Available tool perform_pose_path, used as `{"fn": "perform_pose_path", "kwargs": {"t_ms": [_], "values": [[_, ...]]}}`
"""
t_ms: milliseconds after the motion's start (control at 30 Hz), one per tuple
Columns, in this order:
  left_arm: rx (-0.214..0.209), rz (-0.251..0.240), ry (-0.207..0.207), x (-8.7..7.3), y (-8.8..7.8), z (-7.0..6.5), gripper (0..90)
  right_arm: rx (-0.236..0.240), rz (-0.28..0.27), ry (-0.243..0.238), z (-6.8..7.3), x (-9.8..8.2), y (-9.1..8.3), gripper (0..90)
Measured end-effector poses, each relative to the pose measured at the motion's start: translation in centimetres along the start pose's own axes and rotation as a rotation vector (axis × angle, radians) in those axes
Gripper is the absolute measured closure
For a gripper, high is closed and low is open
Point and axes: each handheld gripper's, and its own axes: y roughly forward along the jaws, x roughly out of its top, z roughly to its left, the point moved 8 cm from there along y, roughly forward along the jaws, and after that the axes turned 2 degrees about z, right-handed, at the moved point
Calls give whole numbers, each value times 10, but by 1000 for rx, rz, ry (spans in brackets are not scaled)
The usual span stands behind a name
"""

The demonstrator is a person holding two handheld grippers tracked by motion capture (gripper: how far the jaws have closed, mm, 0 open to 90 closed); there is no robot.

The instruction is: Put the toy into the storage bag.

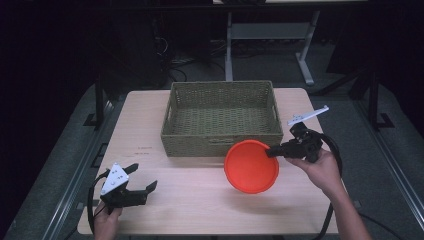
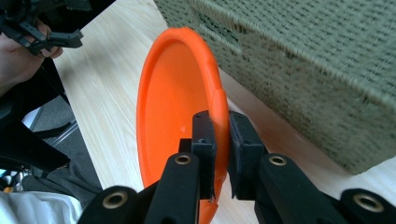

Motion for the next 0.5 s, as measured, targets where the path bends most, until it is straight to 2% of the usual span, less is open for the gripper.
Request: {"fn": "perform_pose_path", "kwargs": {"t_ms": [100,333,367,500], "values": [[1,3,3,0,0,1,129,2,-4,4,1,6,-3,821],[-1,5,0,-1,-1,1,129,-7,-6,-27,7,36,-11,821],[-1,5,0,-1,-1,1,129,-7,-6,-27,7,36,-11,821],[3,3,-2,0,-1,2,129,-14,-10,-39,9,56,-14,821]]}}
